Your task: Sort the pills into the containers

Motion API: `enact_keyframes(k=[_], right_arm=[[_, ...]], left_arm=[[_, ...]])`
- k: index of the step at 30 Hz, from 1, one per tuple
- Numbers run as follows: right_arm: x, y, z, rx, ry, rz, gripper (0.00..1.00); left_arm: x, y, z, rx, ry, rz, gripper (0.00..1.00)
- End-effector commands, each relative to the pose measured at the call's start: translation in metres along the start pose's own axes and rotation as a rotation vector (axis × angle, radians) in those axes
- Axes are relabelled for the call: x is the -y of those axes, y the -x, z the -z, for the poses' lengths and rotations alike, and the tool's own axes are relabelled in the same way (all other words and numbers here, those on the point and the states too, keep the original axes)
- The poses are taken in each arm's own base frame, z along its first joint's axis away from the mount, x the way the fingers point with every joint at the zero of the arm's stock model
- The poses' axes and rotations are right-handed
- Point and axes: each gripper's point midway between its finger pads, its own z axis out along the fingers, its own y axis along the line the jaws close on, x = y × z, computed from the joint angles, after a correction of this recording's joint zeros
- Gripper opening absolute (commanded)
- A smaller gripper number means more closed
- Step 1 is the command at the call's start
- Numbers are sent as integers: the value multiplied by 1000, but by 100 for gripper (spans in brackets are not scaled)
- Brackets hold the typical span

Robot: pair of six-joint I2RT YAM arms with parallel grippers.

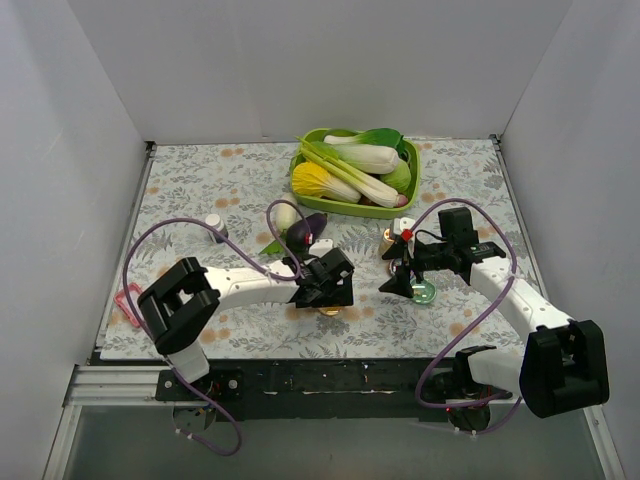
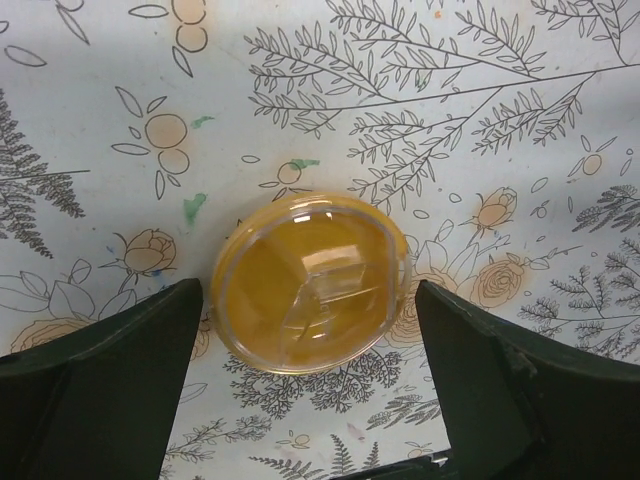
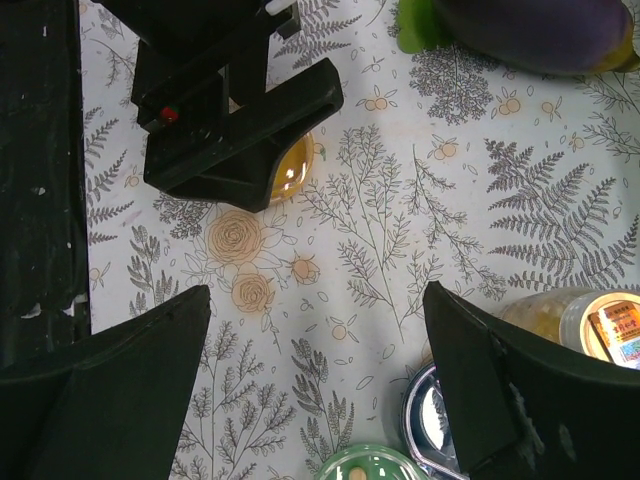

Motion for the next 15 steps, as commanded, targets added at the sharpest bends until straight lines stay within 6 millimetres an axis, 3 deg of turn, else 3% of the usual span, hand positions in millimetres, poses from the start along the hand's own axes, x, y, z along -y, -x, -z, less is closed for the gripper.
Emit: enact_keyframes(k=[1,5,10,11,13,15], right_arm=[[-5,0,0,6,22,21,94],[-6,-1,1,-3,23,-1,94],[-11,3,3,-55,34,-50,91],[-10,-4,2,-98,23,-75,87],[-19,-7,-5,-144,47,-103,81],[-22,-16,-12,-204,45,-125,69]], left_arm=[[4,18,20,93,-41,41,94],[7,29,43,139,-105,58,98],[-6,35,67,187,-182,121,97],[-7,40,80,209,-226,144,93],[-18,39,80,214,-249,167,89],[-25,41,87,231,-268,187,76]])
